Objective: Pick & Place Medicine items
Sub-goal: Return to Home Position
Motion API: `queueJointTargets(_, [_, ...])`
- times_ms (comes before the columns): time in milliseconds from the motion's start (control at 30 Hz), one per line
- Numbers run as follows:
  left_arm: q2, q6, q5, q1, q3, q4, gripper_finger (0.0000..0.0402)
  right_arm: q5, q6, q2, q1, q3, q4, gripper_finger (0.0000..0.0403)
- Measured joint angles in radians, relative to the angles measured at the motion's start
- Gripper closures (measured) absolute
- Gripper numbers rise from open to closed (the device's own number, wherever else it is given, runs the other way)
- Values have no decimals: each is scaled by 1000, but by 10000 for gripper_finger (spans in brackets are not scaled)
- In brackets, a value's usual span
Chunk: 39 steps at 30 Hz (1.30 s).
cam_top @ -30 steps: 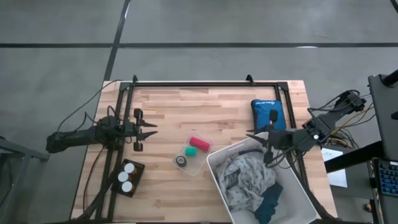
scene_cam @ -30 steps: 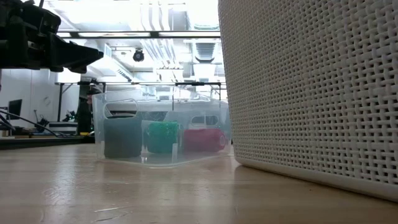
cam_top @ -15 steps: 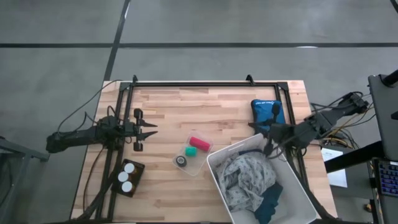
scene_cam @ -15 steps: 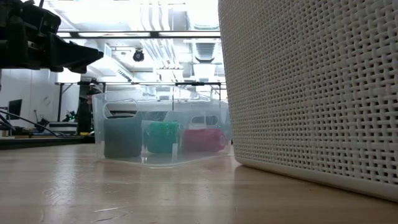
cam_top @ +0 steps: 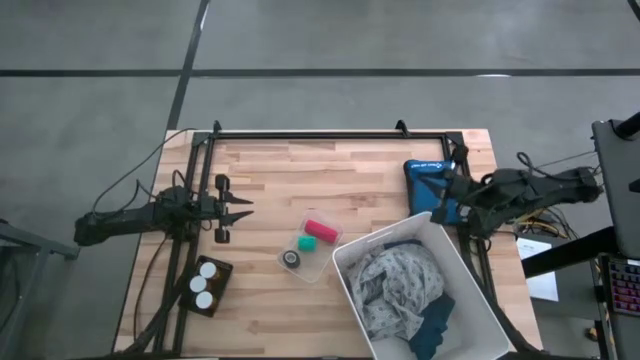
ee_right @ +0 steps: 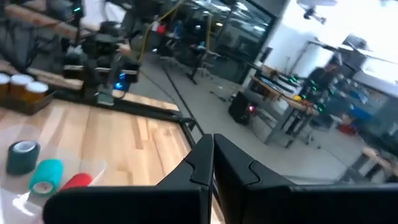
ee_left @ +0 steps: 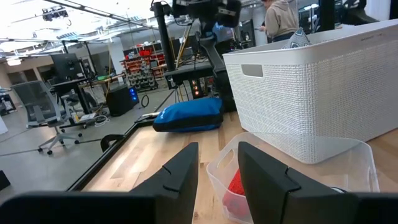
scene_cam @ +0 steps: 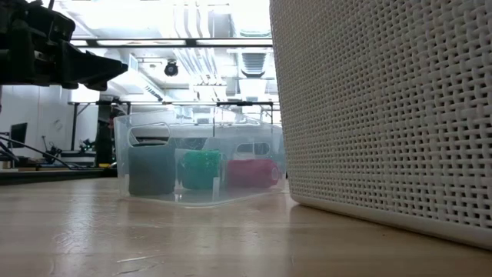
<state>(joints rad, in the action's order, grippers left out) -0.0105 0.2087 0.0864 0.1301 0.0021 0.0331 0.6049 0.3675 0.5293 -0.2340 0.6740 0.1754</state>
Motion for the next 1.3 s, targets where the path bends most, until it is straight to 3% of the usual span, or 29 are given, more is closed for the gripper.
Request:
queueJointTargets(333, [0,0,0,0,0,0,284,-14,-210,-222,196,-114,-3,394])
queueJointTargets(567, [0,0,0,0,0,0,284,-165,-226,-344,204,-220,-39,394])
queueJointTargets(933, [0,0,0,0,0,0,284,-203,-122,-506,204,-463,-395,394])
queueJointTargets(1133, [0,0,0,0,0,0,284,-291,-106,-521,204,-563,-538,394])
queueJointTargets(1233, [-1,0,0,0,0,0,284,-277,-128,-522,204,-581,-644,394])
queueJointTargets(1300, [-2,0,0,0,0,0,284,-201,-151,-523,204,-585,-697,394])
